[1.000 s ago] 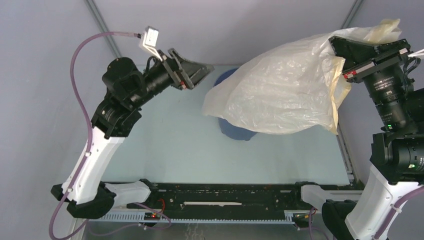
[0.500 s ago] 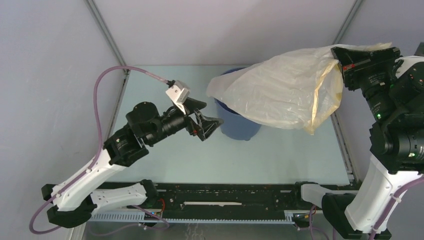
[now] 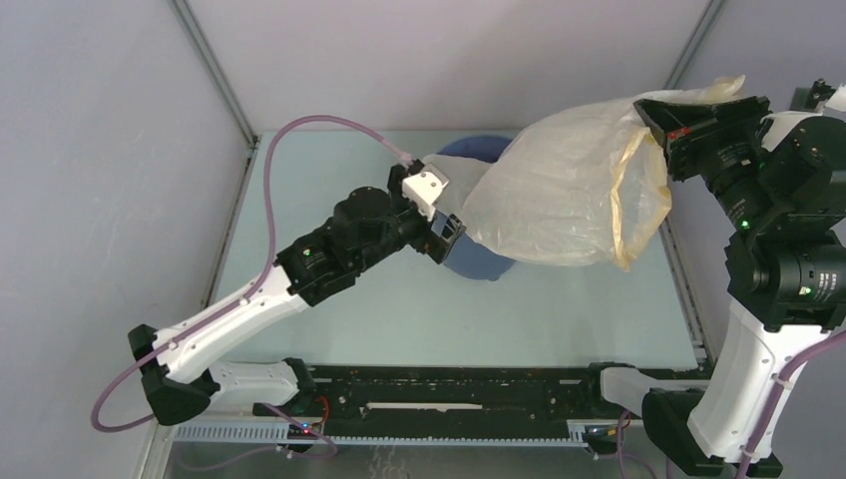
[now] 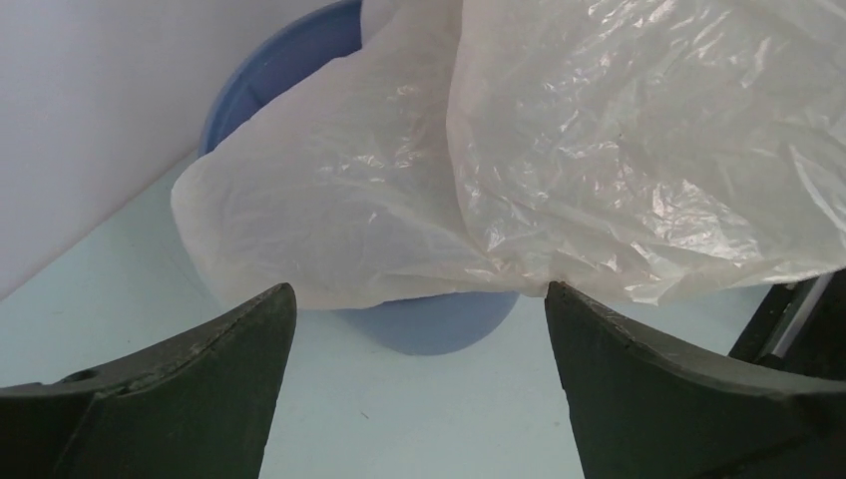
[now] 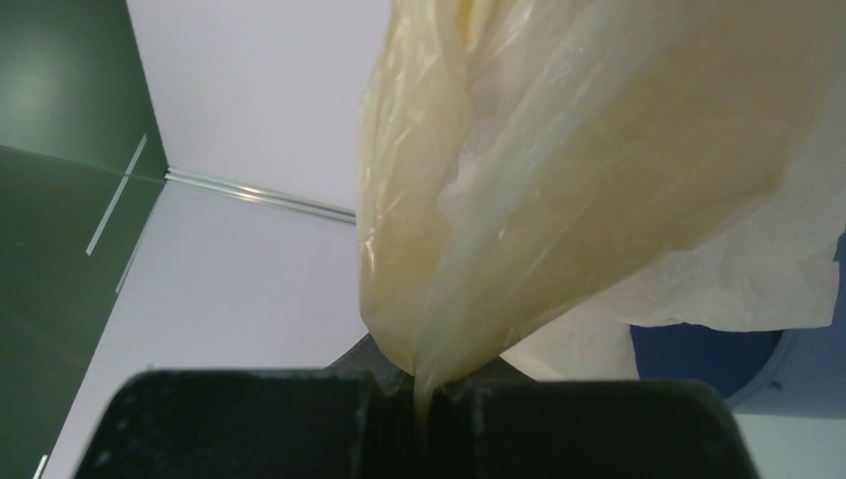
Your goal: Put the trash bags into the trash bin
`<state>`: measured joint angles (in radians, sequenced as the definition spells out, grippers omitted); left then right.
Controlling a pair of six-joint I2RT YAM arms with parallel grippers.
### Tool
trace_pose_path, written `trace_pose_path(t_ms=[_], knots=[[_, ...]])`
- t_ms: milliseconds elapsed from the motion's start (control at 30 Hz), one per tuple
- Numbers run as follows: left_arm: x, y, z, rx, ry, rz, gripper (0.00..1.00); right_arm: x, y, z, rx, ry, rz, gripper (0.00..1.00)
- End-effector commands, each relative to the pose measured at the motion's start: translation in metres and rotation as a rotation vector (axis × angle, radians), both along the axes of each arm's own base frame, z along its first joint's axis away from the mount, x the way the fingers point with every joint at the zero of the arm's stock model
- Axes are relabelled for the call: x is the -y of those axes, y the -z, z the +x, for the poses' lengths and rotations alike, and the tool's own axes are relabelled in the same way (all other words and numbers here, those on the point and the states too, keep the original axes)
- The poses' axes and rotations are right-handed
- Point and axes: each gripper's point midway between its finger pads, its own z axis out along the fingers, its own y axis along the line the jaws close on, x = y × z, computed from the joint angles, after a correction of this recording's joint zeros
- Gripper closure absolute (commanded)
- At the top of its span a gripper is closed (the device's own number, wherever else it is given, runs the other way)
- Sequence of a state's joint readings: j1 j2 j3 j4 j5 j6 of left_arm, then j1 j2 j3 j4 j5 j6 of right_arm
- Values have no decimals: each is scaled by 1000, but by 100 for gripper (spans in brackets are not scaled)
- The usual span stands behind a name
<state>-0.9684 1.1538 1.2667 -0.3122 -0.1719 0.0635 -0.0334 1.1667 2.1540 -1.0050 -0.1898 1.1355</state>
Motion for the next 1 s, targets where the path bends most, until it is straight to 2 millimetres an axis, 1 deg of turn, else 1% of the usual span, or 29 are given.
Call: trace_pose_path(t_ms=[0, 67, 100, 167, 200, 267, 333, 367, 433, 567, 633, 700, 800, 867, 900, 967], knots=[[11, -39, 9, 72, 6, -20, 4, -6, -23, -13, 86, -36, 27, 100], [22, -47, 18, 47, -10, -36, 14, -7, -19, -12, 79, -40, 24, 100], [28, -56, 21, 38, -12, -56, 19, -7, -17, -11, 76, -43, 25, 100], [44, -56, 29, 2, -15, -64, 27, -11, -12, -9, 75, -67, 29, 100], [57, -47, 35, -25, -5, -52, 33, -13, -4, -4, 58, -82, 34, 100], [76, -37, 38, -64, 34, -41, 44, -17, 5, -2, 43, -106, 39, 100], [91, -26, 41, -110, 56, -52, 52, -20, 11, 1, 34, -121, 28, 100], [98, -22, 43, -132, 66, -71, 53, -22, 12, 2, 33, -127, 14, 100], [108, -13, 46, -200, 87, -116, 55, -24, 15, 4, 28, -142, -6, 100], [131, 13, 39, -376, 170, -180, 57, -24, 20, 12, 25, -141, -50, 100], [135, 26, 40, -452, 168, -190, 58, -33, 24, 16, 23, -177, -75, 100], [135, 33, 42, -520, 161, -201, 58, -39, 28, 22, 20, -200, -95, 100], [127, 31, 48, -593, 133, -224, 54, -54, 34, 31, 37, -257, -150, 100], [117, 24, 53, -616, 101, -237, 49, -67, 38, 37, 52, -308, -197, 100], [110, 17, 55, -623, 85, -248, 46, -75, 41, 39, 56, -335, -221, 100], [97, 7, 54, -634, 66, -257, 39, -89, 48, 44, 59, -387, -275, 100]])
